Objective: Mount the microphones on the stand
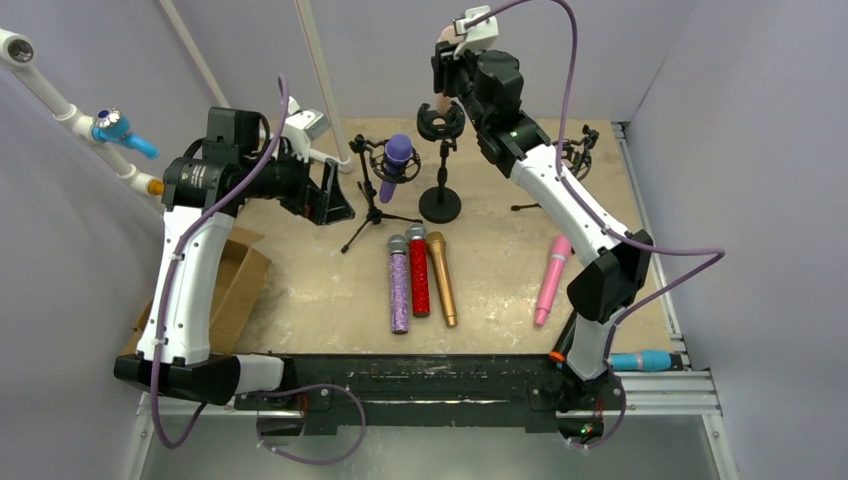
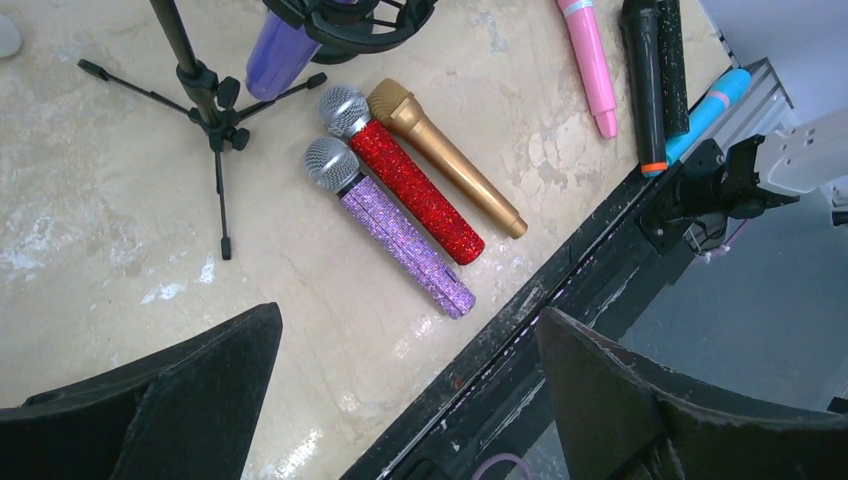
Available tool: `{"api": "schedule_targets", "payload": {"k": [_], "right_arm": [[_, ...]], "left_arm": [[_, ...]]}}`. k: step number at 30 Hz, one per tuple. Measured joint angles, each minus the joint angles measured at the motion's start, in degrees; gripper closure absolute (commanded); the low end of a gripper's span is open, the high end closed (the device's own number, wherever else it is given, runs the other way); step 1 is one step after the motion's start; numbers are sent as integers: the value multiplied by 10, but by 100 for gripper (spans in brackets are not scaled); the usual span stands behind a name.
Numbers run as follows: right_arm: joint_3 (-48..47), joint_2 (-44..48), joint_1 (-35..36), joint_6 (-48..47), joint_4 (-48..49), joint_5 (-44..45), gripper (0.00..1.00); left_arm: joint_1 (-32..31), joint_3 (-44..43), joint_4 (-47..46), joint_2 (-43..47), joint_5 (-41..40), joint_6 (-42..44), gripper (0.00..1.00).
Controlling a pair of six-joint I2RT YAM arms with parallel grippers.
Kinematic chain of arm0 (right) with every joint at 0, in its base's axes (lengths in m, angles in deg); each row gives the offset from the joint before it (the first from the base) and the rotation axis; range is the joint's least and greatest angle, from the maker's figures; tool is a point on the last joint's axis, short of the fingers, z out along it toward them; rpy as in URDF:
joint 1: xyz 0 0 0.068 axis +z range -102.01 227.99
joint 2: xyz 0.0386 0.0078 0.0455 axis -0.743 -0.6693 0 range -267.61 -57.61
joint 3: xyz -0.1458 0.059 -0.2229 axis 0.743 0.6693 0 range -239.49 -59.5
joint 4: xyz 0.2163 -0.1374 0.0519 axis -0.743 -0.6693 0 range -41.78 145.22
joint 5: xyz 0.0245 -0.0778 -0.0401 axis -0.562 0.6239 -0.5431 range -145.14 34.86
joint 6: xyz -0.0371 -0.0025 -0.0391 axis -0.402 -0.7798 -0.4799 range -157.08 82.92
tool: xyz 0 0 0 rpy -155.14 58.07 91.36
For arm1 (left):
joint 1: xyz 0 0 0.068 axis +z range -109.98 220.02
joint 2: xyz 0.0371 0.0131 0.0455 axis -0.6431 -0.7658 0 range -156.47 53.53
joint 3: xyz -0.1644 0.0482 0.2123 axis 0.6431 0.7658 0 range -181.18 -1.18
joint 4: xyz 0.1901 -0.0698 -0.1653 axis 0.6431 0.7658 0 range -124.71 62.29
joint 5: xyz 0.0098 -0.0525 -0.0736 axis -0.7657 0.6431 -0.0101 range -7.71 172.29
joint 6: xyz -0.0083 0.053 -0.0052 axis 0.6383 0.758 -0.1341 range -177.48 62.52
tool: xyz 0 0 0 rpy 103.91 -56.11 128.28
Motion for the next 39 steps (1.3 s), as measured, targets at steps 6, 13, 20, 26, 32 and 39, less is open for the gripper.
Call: {"api": "schedule_targets", "payload": {"k": [6, 13, 20, 26, 32, 39], "right_arm": [[-6, -21, -2, 0, 14, -2, 100], [2, -38, -6, 4, 24, -2, 100], [23, -39, -7, 16, 24, -4, 100], [30, -39, -7, 29, 23, -6, 100], [47, -39, -10, 37, 23, -7, 95], [65, -39, -10, 37, 44, -7, 49]], "left_arm": [[0, 24, 1, 1, 1, 11, 0], [1, 40, -3, 2, 0, 20, 0], [2, 48, -12, 7, -1, 20, 0], [3, 64, -24, 12, -6, 20, 0], [3, 73, -34, 15, -12, 20, 0], [3, 88, -45, 17, -13, 20, 0]]}}
